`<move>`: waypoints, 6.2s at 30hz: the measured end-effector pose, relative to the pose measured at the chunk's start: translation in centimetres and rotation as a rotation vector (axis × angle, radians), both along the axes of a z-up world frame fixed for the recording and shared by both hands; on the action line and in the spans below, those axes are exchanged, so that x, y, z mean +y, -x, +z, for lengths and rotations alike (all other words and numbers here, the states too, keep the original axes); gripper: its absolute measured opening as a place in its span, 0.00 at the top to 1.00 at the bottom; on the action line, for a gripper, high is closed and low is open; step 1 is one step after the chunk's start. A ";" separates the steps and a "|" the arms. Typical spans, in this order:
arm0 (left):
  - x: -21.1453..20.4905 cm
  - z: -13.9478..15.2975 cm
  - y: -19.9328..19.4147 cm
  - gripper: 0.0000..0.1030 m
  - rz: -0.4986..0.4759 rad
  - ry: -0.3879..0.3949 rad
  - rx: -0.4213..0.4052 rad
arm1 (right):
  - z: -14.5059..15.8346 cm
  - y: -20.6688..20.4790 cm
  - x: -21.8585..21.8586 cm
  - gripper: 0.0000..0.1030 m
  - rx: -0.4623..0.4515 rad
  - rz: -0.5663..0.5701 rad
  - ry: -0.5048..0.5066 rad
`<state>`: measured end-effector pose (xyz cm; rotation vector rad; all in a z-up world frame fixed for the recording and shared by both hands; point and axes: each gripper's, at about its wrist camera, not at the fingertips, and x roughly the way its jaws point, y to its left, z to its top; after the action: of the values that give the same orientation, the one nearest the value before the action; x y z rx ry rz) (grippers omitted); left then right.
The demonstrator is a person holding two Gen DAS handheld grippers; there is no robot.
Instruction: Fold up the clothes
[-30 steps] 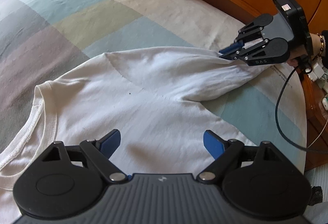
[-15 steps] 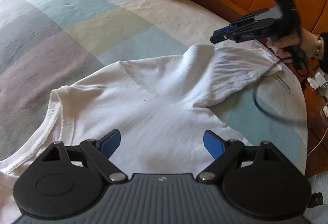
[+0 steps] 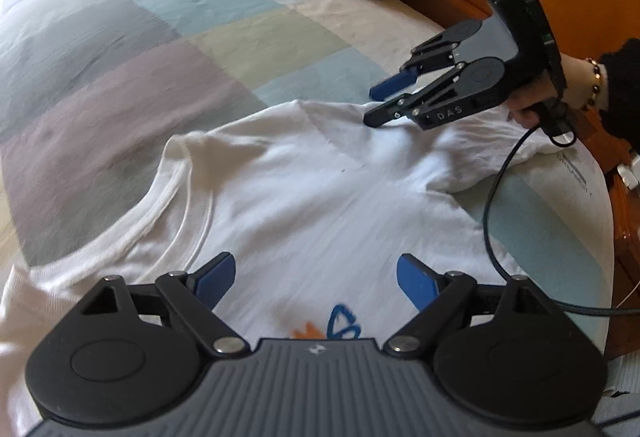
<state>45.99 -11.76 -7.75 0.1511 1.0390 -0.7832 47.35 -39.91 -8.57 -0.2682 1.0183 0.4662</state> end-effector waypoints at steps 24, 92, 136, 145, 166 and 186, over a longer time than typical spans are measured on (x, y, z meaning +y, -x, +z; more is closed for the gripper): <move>1.8 -1.1 1.5 0.15 0.035 -0.080 0.013 | 2.0 14.8 -5.5 0.35 -0.044 -0.649 -0.047; 1.1 -1.8 2.4 0.15 -0.027 -0.171 -0.016 | -0.1 18.0 -12.9 0.00 -0.138 -0.892 0.020; -2.8 -0.3 2.2 0.15 -0.088 -0.182 -0.041 | 1.2 13.0 -12.8 0.00 -0.082 -1.079 -0.049; -1.1 -0.8 3.0 0.15 -0.053 -0.173 -0.031 | -1.3 8.7 -14.1 0.00 -0.158 -1.098 0.043; 2.6 0.1 3.0 0.15 -0.002 -0.142 -0.015 | -0.5 14.7 -3.5 0.00 -0.129 -0.944 0.042; 6.4 0.4 4.3 0.15 0.044 -0.196 -0.050 | 0.7 7.6 2.7 0.00 -0.136 -0.826 -0.053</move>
<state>41.67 -5.34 -7.32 0.3124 1.0671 -0.6341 39.71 -37.23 -7.89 0.1751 0.8925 -0.2715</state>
